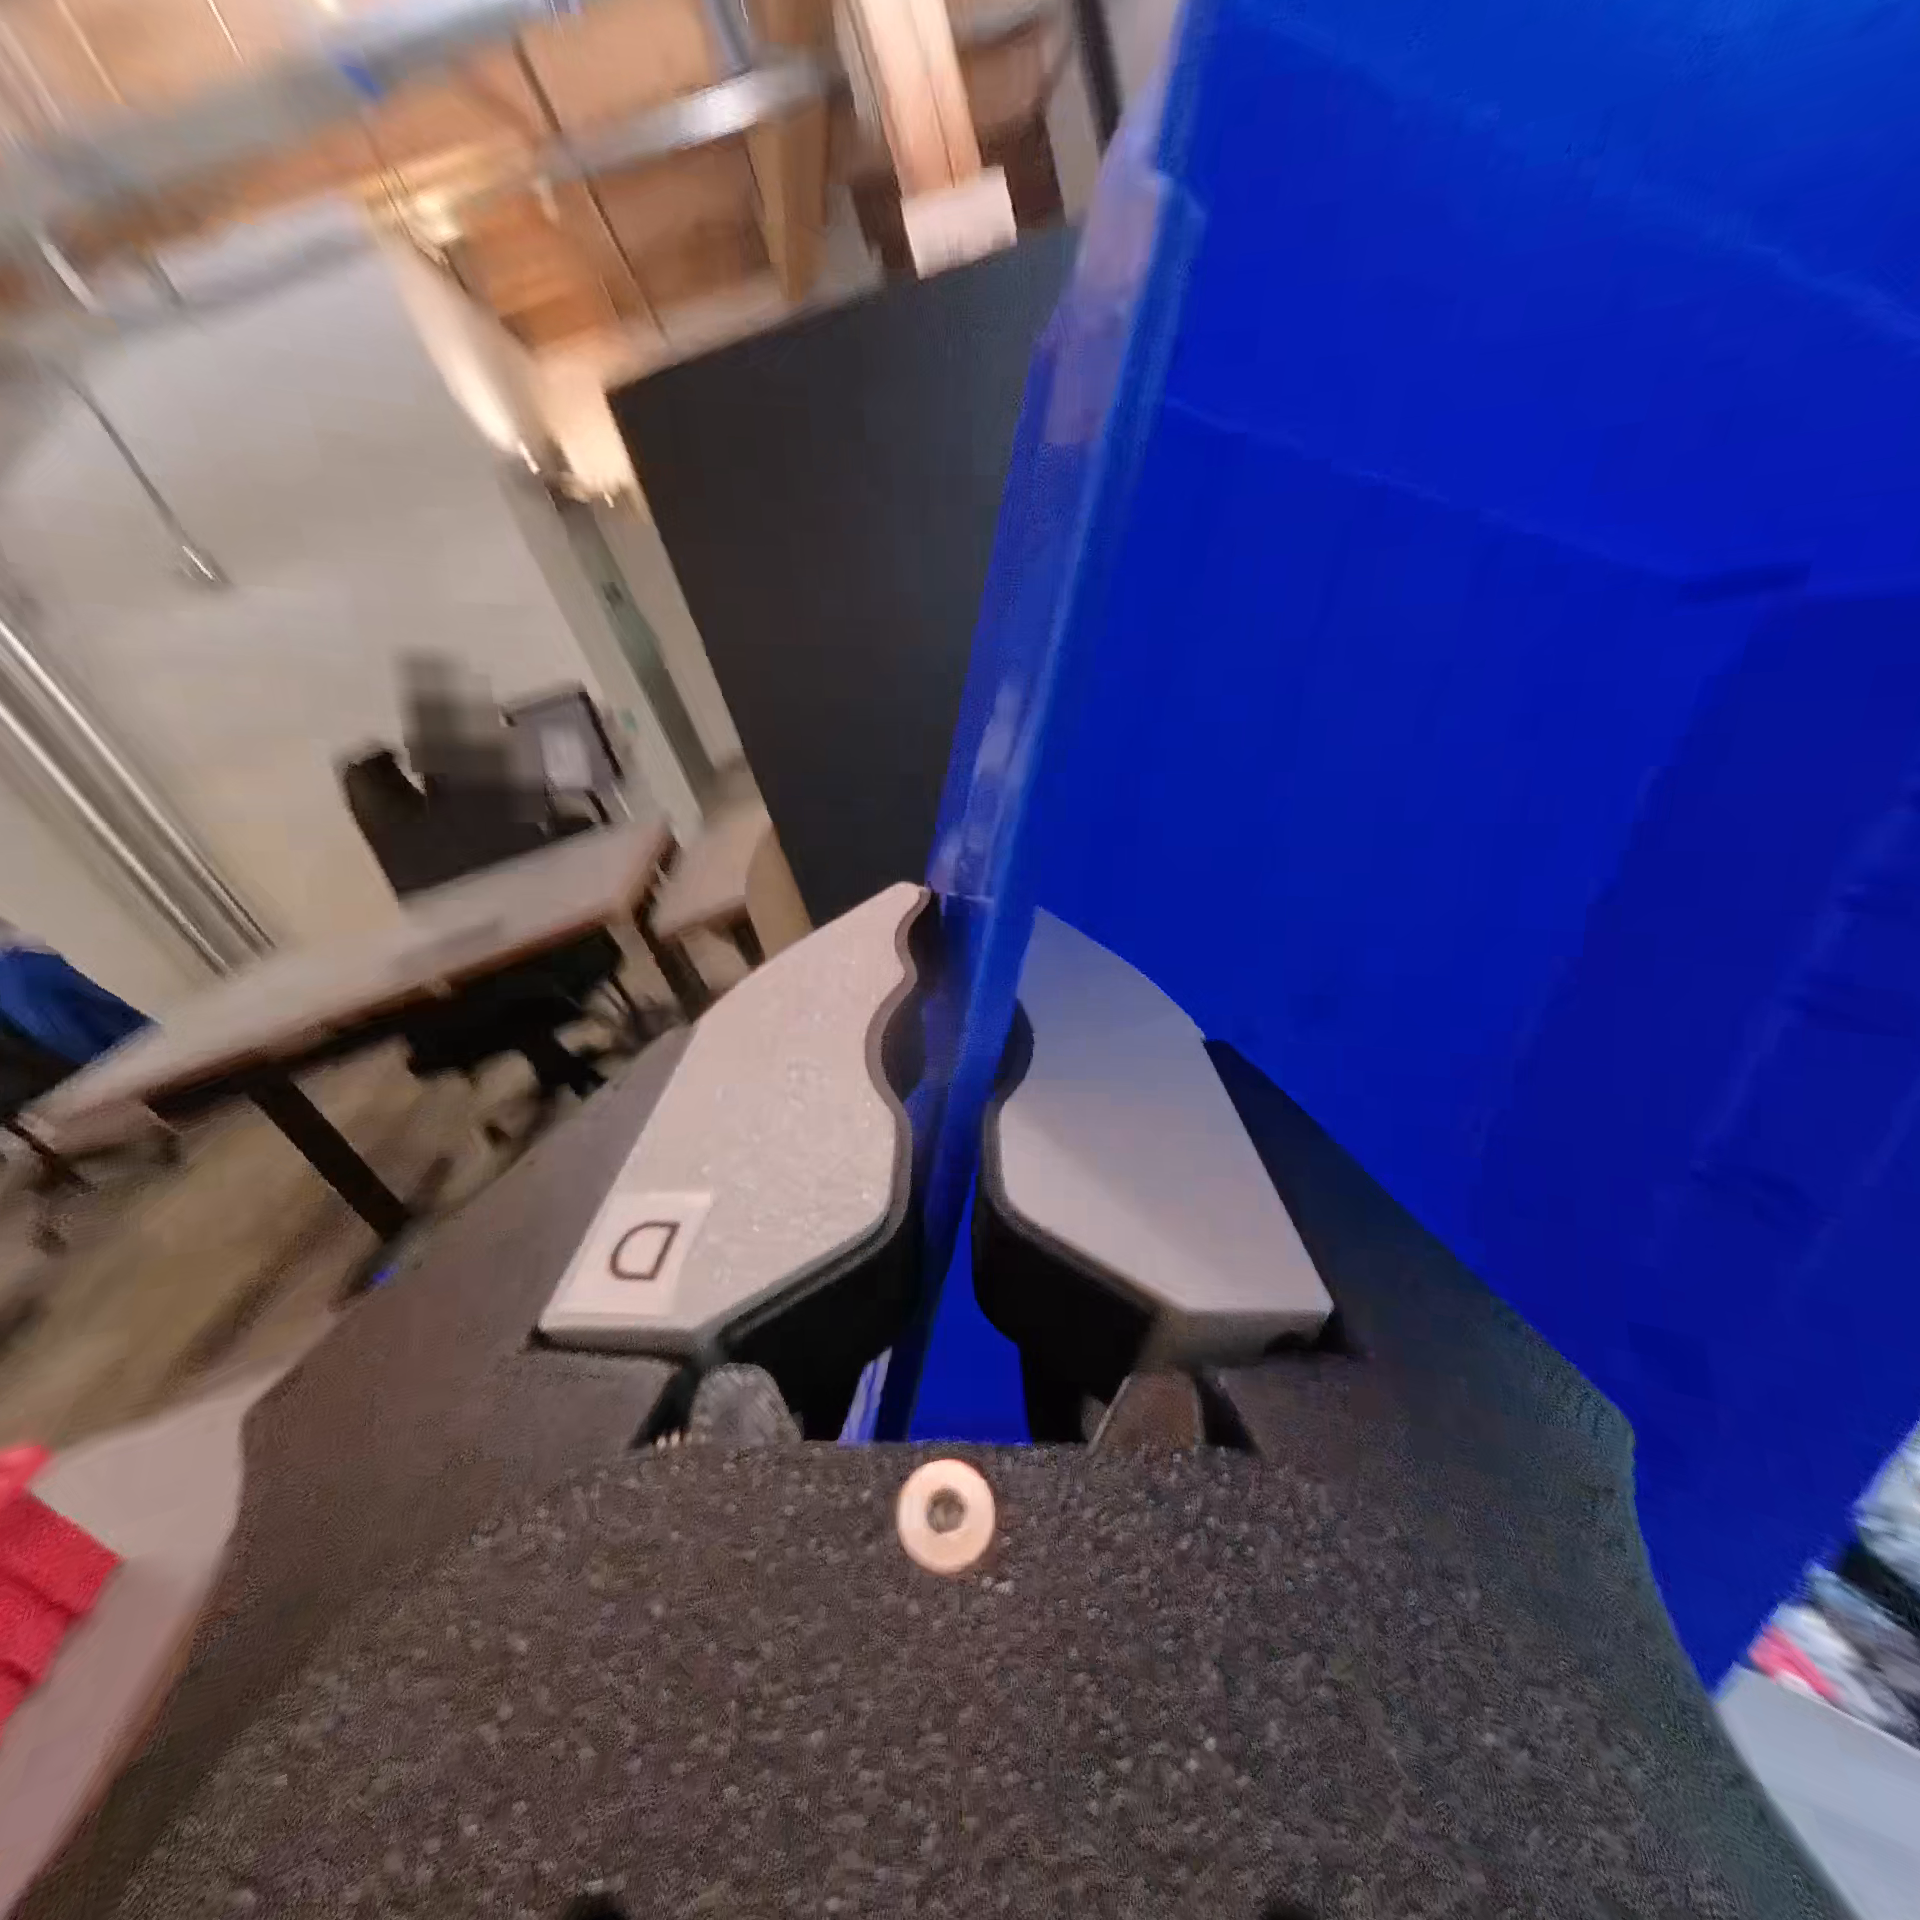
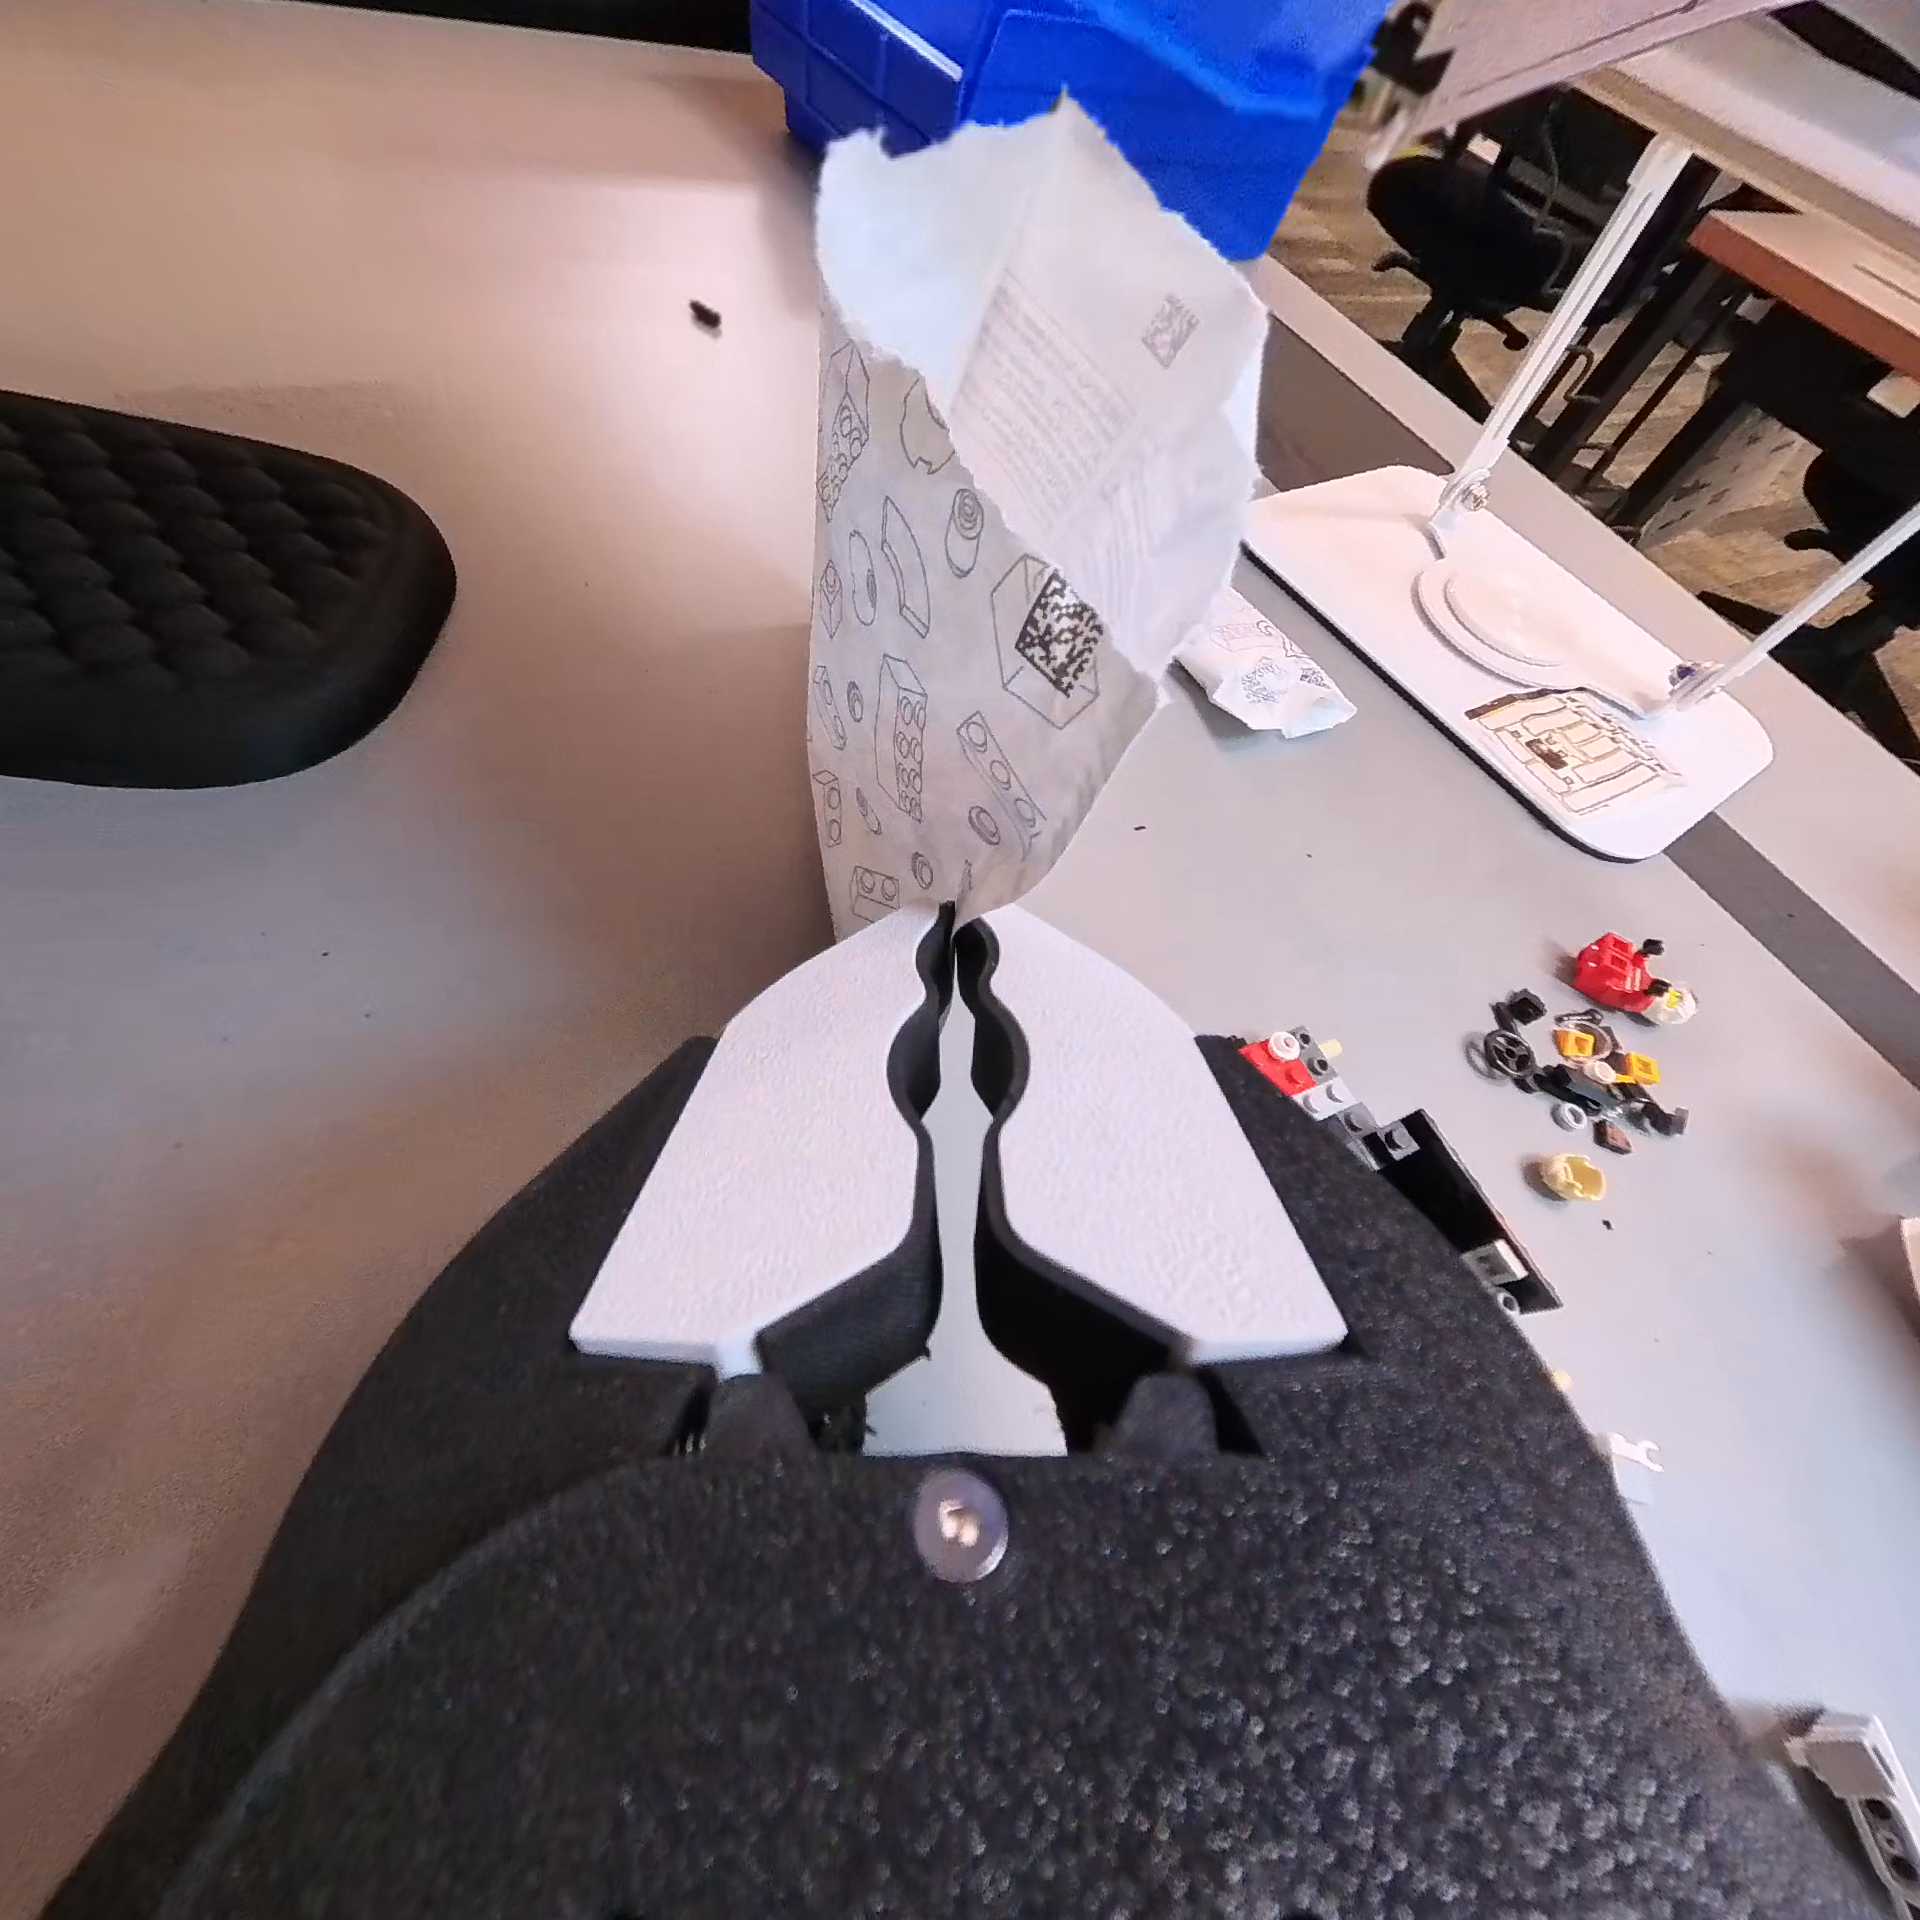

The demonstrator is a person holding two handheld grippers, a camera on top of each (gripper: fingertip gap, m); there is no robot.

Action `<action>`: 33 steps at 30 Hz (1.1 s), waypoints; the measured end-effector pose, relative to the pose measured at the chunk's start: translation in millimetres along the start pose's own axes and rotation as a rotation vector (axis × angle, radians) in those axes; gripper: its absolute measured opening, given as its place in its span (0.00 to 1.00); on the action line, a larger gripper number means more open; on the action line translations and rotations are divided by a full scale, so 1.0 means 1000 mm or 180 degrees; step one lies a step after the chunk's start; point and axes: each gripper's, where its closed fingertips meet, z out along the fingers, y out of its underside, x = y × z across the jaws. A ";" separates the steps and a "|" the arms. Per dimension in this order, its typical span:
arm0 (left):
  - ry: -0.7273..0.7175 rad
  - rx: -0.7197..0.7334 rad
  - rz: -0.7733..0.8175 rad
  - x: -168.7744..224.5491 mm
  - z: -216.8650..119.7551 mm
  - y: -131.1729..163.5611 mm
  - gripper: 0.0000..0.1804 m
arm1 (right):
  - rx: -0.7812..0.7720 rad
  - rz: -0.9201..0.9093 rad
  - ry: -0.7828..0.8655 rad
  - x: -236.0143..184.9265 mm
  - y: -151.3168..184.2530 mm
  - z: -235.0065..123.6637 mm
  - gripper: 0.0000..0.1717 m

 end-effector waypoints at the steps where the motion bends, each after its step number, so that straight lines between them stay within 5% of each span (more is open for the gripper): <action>1: 0.0053 -0.0192 -0.0135 -0.016 0.010 0.006 0.03 | 0.0001 0.0006 0.0001 0.000 0.000 0.000 0.00; 8: -0.0055 -0.1547 -0.0621 -0.141 0.015 0.093 0.03 | -0.0007 0.0044 0.0016 0.006 0.003 -0.005 0.00; 16: -0.0575 -0.2929 -0.1352 -0.265 -0.093 0.256 0.04 | -0.0029 0.0082 0.0038 0.011 0.007 -0.008 0.00; 23: -0.0922 -0.3788 -0.2112 -0.305 -0.196 0.380 0.05 | -0.0067 0.0078 0.0040 0.011 0.009 -0.005 0.00; 31: -0.1171 -0.4055 -0.2628 -0.317 -0.252 0.437 0.05 | -0.0079 0.0100 0.0027 0.011 0.010 -0.004 0.00; 33: -0.1352 -0.3933 -0.2623 -0.327 -0.254 0.439 0.15 | -0.0078 0.0094 0.0029 0.010 0.010 -0.004 0.00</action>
